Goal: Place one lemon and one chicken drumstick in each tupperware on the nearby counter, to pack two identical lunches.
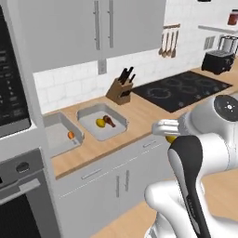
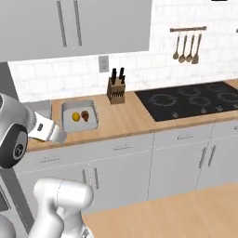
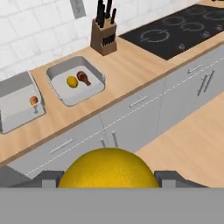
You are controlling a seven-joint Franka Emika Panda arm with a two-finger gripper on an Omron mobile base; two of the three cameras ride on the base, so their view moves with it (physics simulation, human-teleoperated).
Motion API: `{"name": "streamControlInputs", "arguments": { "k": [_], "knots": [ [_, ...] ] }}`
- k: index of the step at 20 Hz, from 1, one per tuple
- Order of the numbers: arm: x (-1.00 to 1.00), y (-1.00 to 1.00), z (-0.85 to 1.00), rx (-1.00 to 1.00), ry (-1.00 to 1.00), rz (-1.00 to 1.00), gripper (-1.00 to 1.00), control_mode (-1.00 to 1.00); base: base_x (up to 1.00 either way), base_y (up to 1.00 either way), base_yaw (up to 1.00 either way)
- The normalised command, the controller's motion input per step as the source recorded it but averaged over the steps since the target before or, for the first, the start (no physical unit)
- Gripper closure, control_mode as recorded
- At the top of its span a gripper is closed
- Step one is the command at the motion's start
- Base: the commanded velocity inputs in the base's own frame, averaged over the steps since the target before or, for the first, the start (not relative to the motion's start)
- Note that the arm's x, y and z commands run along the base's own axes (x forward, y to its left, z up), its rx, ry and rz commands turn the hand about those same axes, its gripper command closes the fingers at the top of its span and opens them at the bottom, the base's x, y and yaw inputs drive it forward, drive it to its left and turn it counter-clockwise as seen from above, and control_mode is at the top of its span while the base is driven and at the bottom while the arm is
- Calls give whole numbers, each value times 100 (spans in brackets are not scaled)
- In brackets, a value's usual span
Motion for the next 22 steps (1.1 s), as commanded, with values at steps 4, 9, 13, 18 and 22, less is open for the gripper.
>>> {"name": "streamControlInputs", "arguments": {
  "k": [4, 9, 13, 18, 22],
  "knots": [
    [0, 0, 0, 0, 0, 0, 100, 100, 89, -11, 36],
    [0, 0, 0, 0, 0, 0, 100, 100, 57, 0, 65],
    [0, 0, 0, 0, 0, 0, 100, 100, 44, 0, 72],
    [0, 0, 0, 0, 0, 0, 100, 100, 27, -35, 57],
    [54, -29, -60, 6, 1, 34, 100, -100, 0, 0, 0]
  ]
}}
